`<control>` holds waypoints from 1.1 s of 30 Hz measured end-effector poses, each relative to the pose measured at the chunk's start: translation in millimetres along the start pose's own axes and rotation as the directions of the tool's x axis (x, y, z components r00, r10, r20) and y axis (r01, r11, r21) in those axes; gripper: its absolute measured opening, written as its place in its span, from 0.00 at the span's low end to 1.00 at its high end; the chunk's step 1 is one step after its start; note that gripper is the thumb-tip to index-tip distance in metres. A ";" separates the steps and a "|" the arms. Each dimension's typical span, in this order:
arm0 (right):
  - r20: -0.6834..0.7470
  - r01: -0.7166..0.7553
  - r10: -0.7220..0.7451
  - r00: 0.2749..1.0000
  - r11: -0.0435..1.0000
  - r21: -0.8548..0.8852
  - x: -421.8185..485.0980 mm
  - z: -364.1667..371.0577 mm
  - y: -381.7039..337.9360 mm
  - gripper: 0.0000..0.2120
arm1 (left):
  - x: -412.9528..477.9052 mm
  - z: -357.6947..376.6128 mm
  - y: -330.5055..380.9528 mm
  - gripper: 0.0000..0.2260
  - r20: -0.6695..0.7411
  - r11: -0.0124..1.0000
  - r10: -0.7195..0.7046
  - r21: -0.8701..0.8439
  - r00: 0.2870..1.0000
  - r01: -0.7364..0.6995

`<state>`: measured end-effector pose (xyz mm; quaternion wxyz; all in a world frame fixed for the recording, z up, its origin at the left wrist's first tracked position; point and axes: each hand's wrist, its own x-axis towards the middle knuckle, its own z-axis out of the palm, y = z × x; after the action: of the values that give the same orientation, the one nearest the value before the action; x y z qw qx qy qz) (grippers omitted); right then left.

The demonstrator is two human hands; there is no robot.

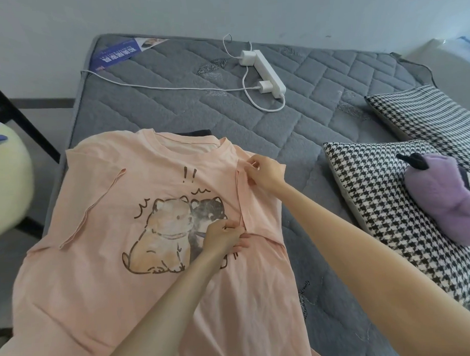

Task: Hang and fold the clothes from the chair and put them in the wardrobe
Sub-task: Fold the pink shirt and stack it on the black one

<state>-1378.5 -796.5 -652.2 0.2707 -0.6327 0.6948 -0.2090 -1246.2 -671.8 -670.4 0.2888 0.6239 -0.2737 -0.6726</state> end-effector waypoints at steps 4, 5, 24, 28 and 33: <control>0.017 0.013 -0.015 1.000 0.996 0.085 -2.9 -4.9 5.4 0.08 | -5.4 2.9 -8.2 0.06 -0.080 0.966 0.229 0.140 0.970 -0.217; 0.012 0.031 -0.032 0.999 0.996 0.079 -3.5 -6.8 6.5 0.08 | -7.5 4.3 -9.6 0.07 -0.066 0.942 0.283 0.206 0.957 -0.264; 0.006 -0.007 0.007 1.000 0.999 0.053 -6.0 3.7 -3.4 0.13 | -12.2 13.1 -3.9 0.05 -0.086 0.960 -0.052 -0.279 0.995 0.026; 0.004 -0.026 0.026 1.000 0.995 0.098 -2.1 8.0 2.8 0.12 | -11.3 7.4 5.1 0.06 0.019 0.910 -0.149 -0.389 0.989 0.145; 0.006 -0.021 0.021 1.000 0.988 0.154 -0.7 9.6 5.9 0.11 | -8.3 7.3 8.8 0.03 -0.077 0.967 -0.109 -0.241 0.991 0.087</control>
<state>-1376.9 -794.7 -663.2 0.3225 -0.6030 0.6826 -0.2578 -1252.6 -671.7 -657.7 0.3397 0.6273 -0.1469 -0.6852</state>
